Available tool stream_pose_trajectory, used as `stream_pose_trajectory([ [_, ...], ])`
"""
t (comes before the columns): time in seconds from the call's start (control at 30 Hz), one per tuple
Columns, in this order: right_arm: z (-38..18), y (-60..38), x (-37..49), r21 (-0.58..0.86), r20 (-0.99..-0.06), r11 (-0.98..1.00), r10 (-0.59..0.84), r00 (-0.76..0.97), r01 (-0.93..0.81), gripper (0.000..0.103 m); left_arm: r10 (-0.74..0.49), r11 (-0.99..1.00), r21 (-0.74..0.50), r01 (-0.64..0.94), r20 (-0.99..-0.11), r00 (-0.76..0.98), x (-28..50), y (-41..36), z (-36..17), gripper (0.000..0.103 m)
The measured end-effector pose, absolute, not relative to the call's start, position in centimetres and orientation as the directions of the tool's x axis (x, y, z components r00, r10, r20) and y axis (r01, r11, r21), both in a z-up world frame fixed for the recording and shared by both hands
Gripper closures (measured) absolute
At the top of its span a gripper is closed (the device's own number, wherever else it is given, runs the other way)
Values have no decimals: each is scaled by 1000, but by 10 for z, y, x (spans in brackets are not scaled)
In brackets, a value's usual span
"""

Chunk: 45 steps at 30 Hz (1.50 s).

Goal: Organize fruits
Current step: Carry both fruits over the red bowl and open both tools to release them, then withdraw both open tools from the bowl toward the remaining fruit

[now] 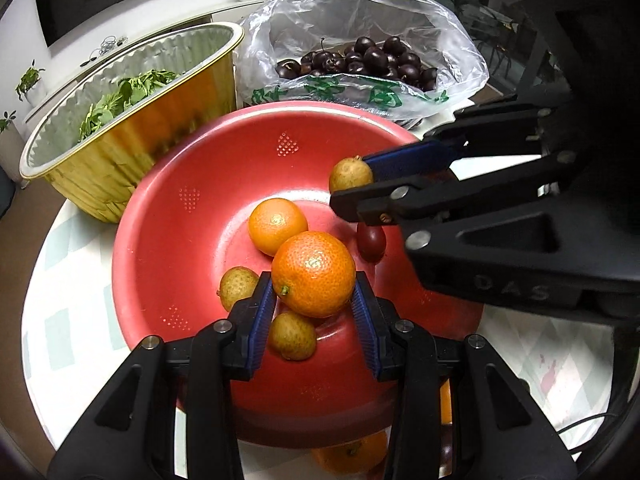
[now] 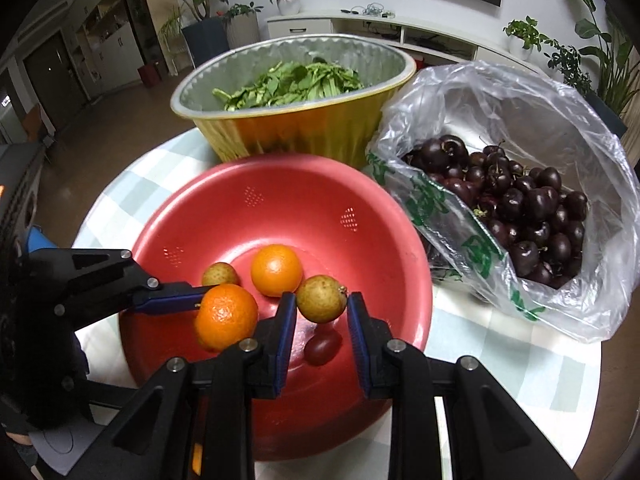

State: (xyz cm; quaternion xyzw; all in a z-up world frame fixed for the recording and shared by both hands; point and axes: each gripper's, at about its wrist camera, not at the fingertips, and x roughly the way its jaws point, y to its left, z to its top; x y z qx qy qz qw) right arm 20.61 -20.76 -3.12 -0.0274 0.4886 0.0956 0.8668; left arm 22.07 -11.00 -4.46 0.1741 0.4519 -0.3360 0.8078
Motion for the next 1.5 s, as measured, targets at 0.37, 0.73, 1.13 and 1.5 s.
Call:
stream_pose_trajectory([
  [0.37, -44, -204, 211, 17, -865, 982, 108, 489, -186, 72, -389, 726, -9, 687, -830, 400, 219, -107, -41, 42],
  [0.73, -23, -209, 193, 11, -834, 986, 102, 543, -168, 61, -428, 737, -24, 675, -791, 438, 193, -88, -13, 29],
  [1.13, 2, -212, 68, 146, -747, 983, 185, 639, -115, 27, -435, 807, -51, 588, -725, 535, 118, -17, 9, 0],
  [1.5, -36, -172, 6, 209, -799, 973, 228, 556, -98, 37, -396, 846, -69, 529, -745, 537, 50, 21, -7, 0],
])
